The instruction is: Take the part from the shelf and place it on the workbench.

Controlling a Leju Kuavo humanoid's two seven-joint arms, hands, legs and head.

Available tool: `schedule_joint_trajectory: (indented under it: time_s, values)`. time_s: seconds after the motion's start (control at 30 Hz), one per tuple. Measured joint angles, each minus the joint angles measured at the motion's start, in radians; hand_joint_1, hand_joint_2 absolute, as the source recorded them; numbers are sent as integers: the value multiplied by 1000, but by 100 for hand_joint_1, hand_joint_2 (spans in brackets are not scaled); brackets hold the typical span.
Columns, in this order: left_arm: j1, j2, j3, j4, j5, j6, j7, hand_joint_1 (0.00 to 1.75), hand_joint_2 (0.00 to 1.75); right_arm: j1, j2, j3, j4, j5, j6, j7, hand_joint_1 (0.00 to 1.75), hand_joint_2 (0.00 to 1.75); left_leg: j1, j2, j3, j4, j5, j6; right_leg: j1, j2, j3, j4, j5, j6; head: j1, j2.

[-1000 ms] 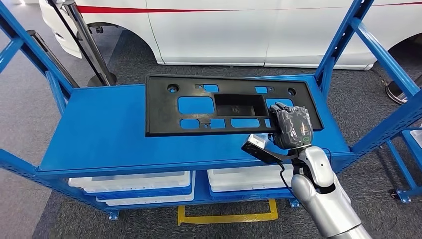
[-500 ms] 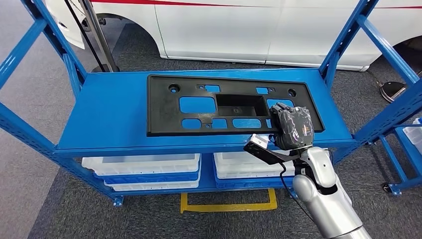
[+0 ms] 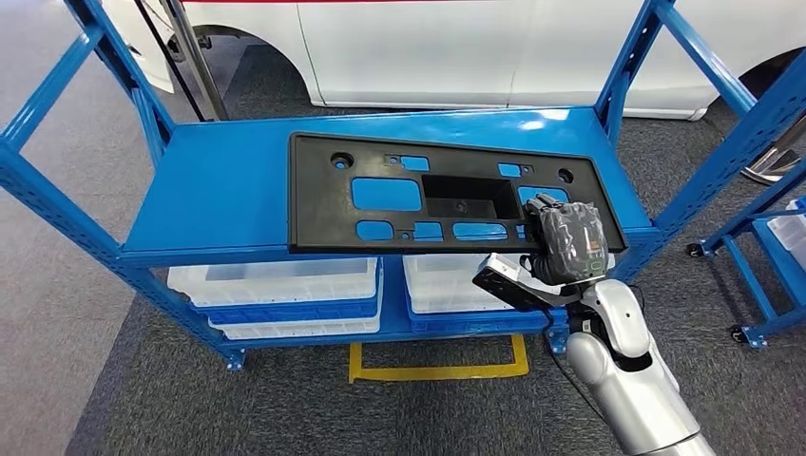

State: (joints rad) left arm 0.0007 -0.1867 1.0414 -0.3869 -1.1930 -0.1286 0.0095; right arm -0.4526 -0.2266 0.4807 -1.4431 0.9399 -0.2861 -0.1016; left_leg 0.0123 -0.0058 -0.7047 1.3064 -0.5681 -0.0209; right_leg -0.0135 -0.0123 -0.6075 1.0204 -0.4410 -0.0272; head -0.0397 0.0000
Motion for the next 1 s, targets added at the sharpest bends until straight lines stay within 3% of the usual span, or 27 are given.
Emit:
schedule_joint_trajectory:
  time_s: [0.03,0.07,0.1,0.17,0.2,0.27,0.3,0.37,0.43,0.47,0.5,0.53,0.57,0.6,0.67,0.7,0.77,0.8,0.83,0.93,0.97,1.0]
  values:
    - [0,0,0,-2,0,0,0,0,175,1,0,0,0,0,0,0,175,175,0,0,28,-15,30,0,-1,-1,-17,5,9,3,0,0]
    - [0,0,0,-4,0,0,0,0,175,2,0,0,0,0,0,0,175,175,1,0,72,-62,57,1,-1,-1,-32,11,18,6,0,0]
    - [-1,1,0,-6,-1,0,0,0,175,2,0,-1,-1,0,0,0,175,175,0,0,127,-131,64,3,0,-1,-44,16,25,11,0,0]
    - [-3,1,0,-8,-2,-1,-1,0,175,2,0,-5,-2,0,0,0,175,175,-4,-2,212,-257,41,11,2,-2,-58,24,39,22,0,0]
    - [-4,1,0,-9,-3,-2,-2,0,175,1,0,-7,-2,0,0,0,175,175,-7,-2,229,-290,29,16,2,-3,-61,23,48,28,1,0]
    - [-3,1,0,-9,-4,-4,-2,0,175,1,-1,-9,-2,-1,0,0,175,175,-7,-1,221,-302,39,29,0,-2,-64,20,62,40,1,0]
    - [-3,0,1,-9,-5,-4,-2,0,175,2,-1,-9,-1,-1,1,0,175,175,-6,2,213,-303,49,38,-2,0,-71,27,50,45,1,0]
    - [-4,-1,2,-9,-7,-5,-2,0,175,2,-3,-11,-1,-1,1,0,175,175,-5,7,188,-305,75,55,-5,4,-96,96,-33,53,1,0]
    - [-5,0,3,-9,-8,-5,-3,0,175,4,-4,-14,-1,-1,1,0,175,175,-9,8,156,-303,100,64,-6,5,-127,225,-128,58,2,0]
    - [-5,0,3,-9,-8,-5,-3,0,175,4,-5,-15,-1,-1,1,0,175,175,-12,8,139,-300,111,65,-5,6,-132,279,-141,58,2,0]
    - [-5,0,4,-9,-8,-5,-3,0,175,5,-5,-15,-1,-1,1,0,175,175,-15,8,122,-296,121,65,-4,6,-126,307,-130,56,2,0]
    - [-5,0,4,-9,-8,-5,-3,0,175,6,-5,-16,-1,-1,1,0,175,175,-17,8,105,-292,130,64,-2,7,-103,301,-102,52,2,0]
    - [-5,0,5,-9,-8,-5,-3,0,175,6,-5,-16,-1,-1,1,0,175,175,-20,7,90,-288,139,64,2,7,-61,259,-73,44,2,0]
    - [-5,-1,5,-9,-8,-6,-3,0,175,6,-5,-17,-1,-1,1,0,175,175,-22,7,78,-284,147,62,7,9,-7,191,-64,34,1,0]
    - [-6,-4,5,-9,-9,-7,-3,0,175,4,-5,-19,-3,-1,1,0,175,175,-24,6,65,-282,164,56,16,10,91,48,-84,17,1,0]
    - [-6,-5,6,-9,-9,-7,-3,0,175,3,-5,-21,-4,-1,1,0,175,175,-22,5,63,-284,174,51,20,10,114,7,-97,12,1,0]
    - [-6,-4,7,-9,-10,-7,-3,0,175,0,-4,-23,-3,-2,2,0,175,175,-20,4,58,-289,190,38,19,8,114,-16,-85,6,1,0]
    - [-6,-3,7,-9,-10,-7,-3,0,175,-2,-4,-23,-2,-3,3,0,175,175,-20,3,51,-284,182,32,15,6,107,-23,-72,0,1,0]
    - [-6,-2,8,-9,-10,-7,-4,0,175,-3,-4,-23,-2,-5,5,0,175,175,-21,1,41,-265,155,27,11,3,97,-28,-58,-7,1,0]
    - [-7,0,9,-9,-12,-5,-5,0,175,-5,-3,-23,0,-13,11,0,175,175,-13,0,2,-112,13,10,8,-2,50,-29,-19,-16,1,0]
    - [-7,0,9,-9,-12,-5,-6,0,175,-5,-3,-23,1,-14,13,0,175,175,-8,0,-5,-56,-8,6,8,-2,32,-26,-7,-15,1,0]
    - [-7,1,9,-9,-12,-4,-8,0,175,-5,-3,-23,1,-15,14,0,175,175,-4,1,-2,-18,-3,1,7,-3,13,-22,5,-12,1,0]
